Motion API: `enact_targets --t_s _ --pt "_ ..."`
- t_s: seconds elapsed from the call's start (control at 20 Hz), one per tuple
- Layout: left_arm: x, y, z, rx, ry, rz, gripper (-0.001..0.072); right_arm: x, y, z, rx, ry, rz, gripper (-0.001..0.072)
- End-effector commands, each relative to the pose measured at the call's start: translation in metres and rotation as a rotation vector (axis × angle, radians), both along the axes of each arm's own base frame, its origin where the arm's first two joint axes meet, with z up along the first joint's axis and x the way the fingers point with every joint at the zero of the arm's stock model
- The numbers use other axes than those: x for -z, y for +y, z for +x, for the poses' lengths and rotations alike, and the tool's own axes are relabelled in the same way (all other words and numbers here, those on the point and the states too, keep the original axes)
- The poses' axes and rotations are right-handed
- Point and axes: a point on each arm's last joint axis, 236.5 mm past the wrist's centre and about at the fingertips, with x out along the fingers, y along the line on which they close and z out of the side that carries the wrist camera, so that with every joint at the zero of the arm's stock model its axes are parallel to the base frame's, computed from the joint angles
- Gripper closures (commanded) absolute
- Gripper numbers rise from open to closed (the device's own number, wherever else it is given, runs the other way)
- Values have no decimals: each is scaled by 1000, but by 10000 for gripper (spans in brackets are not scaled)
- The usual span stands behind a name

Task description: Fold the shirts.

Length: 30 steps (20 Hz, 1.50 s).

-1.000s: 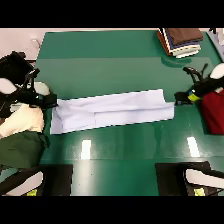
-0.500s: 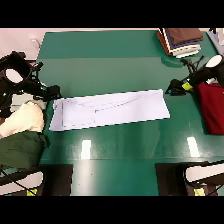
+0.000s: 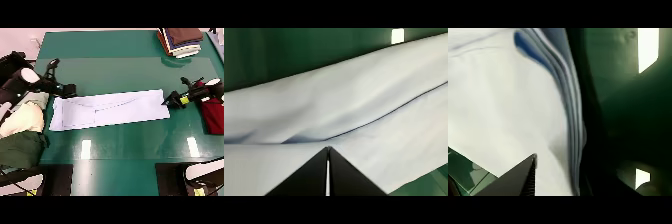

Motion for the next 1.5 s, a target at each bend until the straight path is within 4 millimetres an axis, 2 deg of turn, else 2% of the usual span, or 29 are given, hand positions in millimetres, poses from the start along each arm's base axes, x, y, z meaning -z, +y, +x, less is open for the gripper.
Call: enact_targets --t_s 0.0,0.05,0.1,0.2,0.35,0.5,0.6,0.75,0.95,1.05,1.15,1.25,1.3,1.45 --pt "4 -53 1 28 -33 -39 685 0 32 18 -11 -88 55 534" --pt "9 -69 2 41 -35 -54 686 -6 38 22 -38 -110 52 678" --pt "14 -86 2 55 -29 -72 685 -16 42 26 -60 -135 54 695" --pt "28 -113 3 100 -7 -74 686 -53 48 35 -107 -217 50 695" --pt "53 -153 3 163 32 -75 685 -132 61 46 -148 -374 21 695" --pt "81 -182 -1 214 69 -60 686 -208 88 49 -176 -539 -5 695" --pt "92 -195 -3 226 86 -65 686 -244 113 43 -211 -607 2 695" --pt "99 -201 -1 222 95 -72 685 -276 152 30 -272 -660 31 695" --pt "97 -197 4 197 104 -76 686 -285 195 14 -344 -676 68 695" --pt "83 -187 10 201 111 -78 686 -289 216 9 -360 -696 86 695" --pt "49 -159 31 173 56 -76 686 -295 240 5 -367 -727 113 695" --pt "-1 -111 57 121 -40 -50 686 -302 277 -2 -379 -754 174 695" --pt "-33 -80 69 94 -105 -23 686 -305 302 -6 -375 -756 231 695" --pt "-132 13 84 -30 -312 60 686 -289 389 -28 -438 -748 344 691"
